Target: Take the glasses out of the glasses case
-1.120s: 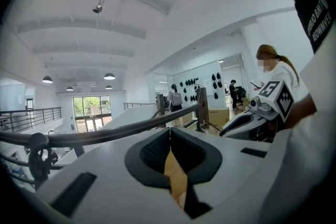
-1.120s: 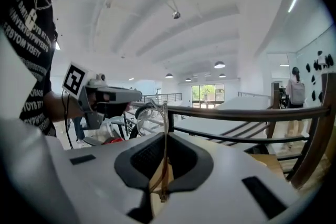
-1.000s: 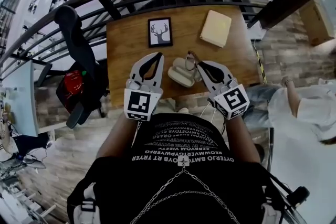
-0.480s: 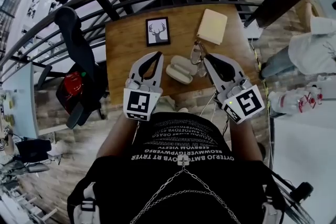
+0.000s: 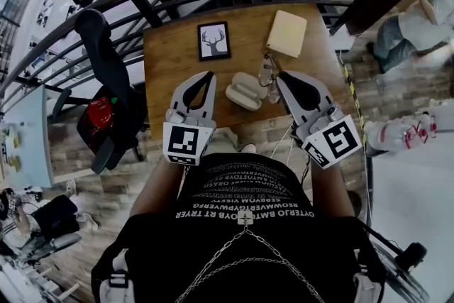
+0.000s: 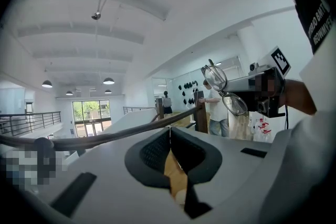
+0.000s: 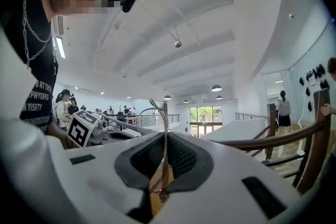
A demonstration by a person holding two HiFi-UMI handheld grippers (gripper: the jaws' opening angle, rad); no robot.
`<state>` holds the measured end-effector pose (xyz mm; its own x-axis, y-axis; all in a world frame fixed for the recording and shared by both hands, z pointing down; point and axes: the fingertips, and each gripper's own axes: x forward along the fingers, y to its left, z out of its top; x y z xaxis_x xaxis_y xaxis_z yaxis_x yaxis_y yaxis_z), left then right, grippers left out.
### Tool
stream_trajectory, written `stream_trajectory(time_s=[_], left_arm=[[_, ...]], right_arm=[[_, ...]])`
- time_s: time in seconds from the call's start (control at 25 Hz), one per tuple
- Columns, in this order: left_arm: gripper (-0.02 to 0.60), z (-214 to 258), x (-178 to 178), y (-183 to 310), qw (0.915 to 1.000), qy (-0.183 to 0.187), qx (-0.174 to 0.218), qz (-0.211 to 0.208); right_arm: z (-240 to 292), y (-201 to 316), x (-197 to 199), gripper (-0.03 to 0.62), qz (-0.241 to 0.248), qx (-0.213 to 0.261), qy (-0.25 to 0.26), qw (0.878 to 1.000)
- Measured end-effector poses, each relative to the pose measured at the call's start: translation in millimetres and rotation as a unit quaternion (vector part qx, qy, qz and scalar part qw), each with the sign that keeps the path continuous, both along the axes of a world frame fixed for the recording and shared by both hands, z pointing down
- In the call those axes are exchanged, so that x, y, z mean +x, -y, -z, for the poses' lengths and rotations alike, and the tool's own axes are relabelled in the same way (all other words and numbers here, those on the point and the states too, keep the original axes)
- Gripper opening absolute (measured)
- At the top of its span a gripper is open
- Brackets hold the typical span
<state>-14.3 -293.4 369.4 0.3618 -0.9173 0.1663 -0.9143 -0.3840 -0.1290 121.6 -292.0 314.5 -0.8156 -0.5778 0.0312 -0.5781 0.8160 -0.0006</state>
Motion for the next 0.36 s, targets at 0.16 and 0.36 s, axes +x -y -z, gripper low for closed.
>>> stream_trajectory(time_s=[0.16, 0.36], left_arm=[[0.029, -2, -3, -1, 1.0, 0.003, -0.002, -0.002], [0.029, -7, -8, 1, 1.0, 0.006, -0.004, -0.004]], right_arm=[[-4, -1, -5, 0.026, 0.003, -0.004, 0.001, 1.0], [-13, 2, -10, 0.026, 0.002, -0.01, -0.002, 1.0]])
